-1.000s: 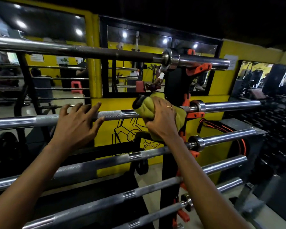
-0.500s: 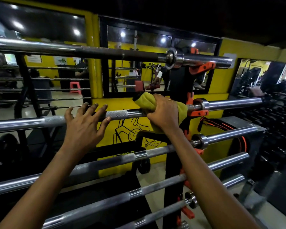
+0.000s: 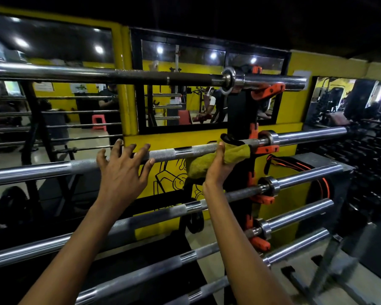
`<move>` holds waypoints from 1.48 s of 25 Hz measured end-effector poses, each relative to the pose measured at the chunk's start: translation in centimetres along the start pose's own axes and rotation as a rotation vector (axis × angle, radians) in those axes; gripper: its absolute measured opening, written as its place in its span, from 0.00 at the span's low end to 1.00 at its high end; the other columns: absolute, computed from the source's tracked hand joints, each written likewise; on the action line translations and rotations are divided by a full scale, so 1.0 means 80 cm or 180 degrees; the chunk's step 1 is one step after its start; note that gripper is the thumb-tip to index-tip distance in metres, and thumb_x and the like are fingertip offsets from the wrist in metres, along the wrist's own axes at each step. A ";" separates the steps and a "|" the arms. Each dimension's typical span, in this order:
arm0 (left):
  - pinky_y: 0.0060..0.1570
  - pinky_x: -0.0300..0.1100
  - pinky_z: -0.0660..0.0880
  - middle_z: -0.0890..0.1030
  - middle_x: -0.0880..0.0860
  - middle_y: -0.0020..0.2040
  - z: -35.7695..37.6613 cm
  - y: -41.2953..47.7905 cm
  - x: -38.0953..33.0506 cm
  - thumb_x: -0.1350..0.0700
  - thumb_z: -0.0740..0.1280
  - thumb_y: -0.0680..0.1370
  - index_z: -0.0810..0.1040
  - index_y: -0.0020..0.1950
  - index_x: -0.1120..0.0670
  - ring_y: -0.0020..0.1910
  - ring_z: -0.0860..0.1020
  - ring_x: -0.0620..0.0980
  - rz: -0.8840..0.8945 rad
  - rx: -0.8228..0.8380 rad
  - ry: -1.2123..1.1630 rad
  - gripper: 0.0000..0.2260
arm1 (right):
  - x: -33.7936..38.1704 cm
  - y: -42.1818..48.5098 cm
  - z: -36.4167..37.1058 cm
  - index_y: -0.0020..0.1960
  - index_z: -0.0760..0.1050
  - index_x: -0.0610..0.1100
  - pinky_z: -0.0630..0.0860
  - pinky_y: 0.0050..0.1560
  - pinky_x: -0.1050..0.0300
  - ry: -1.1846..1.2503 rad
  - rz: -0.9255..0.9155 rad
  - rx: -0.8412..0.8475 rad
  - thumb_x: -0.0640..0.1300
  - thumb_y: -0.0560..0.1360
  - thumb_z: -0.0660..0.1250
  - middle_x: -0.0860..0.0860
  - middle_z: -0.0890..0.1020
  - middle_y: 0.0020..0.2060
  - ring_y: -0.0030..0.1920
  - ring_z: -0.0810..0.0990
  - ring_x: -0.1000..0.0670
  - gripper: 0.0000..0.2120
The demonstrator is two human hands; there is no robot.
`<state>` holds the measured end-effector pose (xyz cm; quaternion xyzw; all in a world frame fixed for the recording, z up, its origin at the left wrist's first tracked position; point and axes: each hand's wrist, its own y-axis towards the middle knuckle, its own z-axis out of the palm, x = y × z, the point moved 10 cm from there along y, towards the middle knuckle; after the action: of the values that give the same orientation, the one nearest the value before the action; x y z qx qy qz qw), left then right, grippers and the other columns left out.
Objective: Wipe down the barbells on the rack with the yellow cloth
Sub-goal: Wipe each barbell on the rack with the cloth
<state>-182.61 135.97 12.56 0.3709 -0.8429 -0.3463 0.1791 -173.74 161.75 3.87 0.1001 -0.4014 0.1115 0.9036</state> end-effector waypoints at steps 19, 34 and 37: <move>0.70 0.62 0.52 0.74 0.54 0.67 -0.028 -0.042 0.116 0.39 0.48 0.81 0.69 0.70 0.48 0.72 0.64 0.57 -0.0224 -0.0090 -0.0008 0.24 | 0.112 -0.069 0.115 0.55 0.79 0.43 0.72 0.57 0.46 -0.4000 -0.2889 0.1356 0.63 0.70 0.68 0.45 0.82 0.46 0.50 0.81 0.40 0.25; 0.73 0.57 0.46 0.67 0.56 0.72 -0.037 -0.070 0.140 0.41 0.50 0.80 0.64 0.75 0.49 0.73 0.61 0.58 -0.0296 -0.0300 -0.0011 0.25 | 0.084 -0.066 0.115 0.61 0.76 0.44 0.68 0.65 0.42 -0.4161 -0.2441 0.0895 0.68 0.70 0.64 0.45 0.80 0.54 0.59 0.77 0.41 0.33; 0.73 0.58 0.48 0.70 0.55 0.68 -0.036 -0.068 0.138 0.40 0.50 0.80 0.64 0.74 0.48 0.70 0.63 0.58 -0.0284 -0.0273 0.0045 0.24 | 0.057 -0.109 0.133 0.67 0.72 0.42 0.68 0.66 0.37 -0.3877 -0.3180 0.1567 0.57 0.68 0.70 0.44 0.80 0.58 0.61 0.76 0.40 0.33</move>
<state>-185.56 123.80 11.13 0.4026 -0.8086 -0.3871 0.1852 -175.81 151.06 13.48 0.5048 -0.6933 -0.2925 0.4230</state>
